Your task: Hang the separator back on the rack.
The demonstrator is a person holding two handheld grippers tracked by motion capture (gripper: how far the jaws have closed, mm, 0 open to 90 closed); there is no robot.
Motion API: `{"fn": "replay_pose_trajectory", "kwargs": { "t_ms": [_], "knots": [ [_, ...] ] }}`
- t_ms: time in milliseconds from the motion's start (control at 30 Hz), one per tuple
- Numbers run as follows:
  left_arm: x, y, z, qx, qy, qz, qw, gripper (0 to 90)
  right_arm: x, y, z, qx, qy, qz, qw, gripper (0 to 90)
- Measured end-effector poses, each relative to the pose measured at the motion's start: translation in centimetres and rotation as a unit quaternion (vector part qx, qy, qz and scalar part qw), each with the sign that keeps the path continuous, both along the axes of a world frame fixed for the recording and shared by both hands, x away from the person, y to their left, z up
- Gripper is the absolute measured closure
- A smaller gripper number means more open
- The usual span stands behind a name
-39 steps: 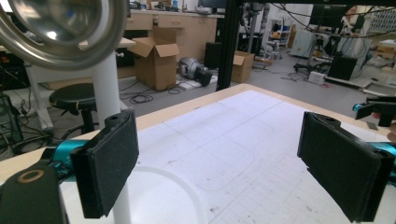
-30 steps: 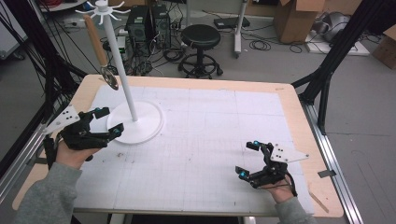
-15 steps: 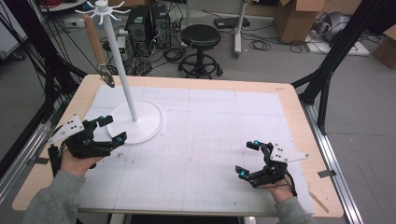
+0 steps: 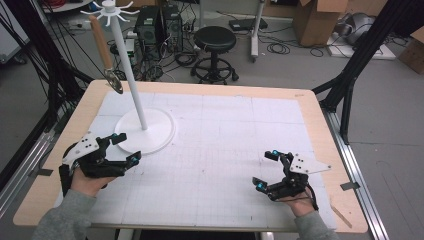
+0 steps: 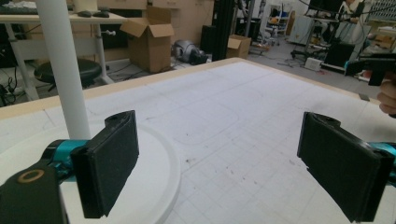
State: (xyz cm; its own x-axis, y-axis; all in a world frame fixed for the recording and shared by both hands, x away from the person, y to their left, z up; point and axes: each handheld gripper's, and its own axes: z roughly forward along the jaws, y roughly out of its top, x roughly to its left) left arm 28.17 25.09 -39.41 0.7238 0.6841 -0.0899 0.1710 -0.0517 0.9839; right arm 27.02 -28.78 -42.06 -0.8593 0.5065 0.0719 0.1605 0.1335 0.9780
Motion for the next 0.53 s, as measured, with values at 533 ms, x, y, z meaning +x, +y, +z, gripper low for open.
{"fn": "replay_pose_trajectory", "kwargs": {
  "t_ms": [533],
  "knots": [
    [-0.7,0.4,-1.6,0.012,0.012,0.020,0.9997,13.2,0.0,-1.2,-0.1,0.001,0.003,-0.023,0.9997,0.8]
  ]
}}
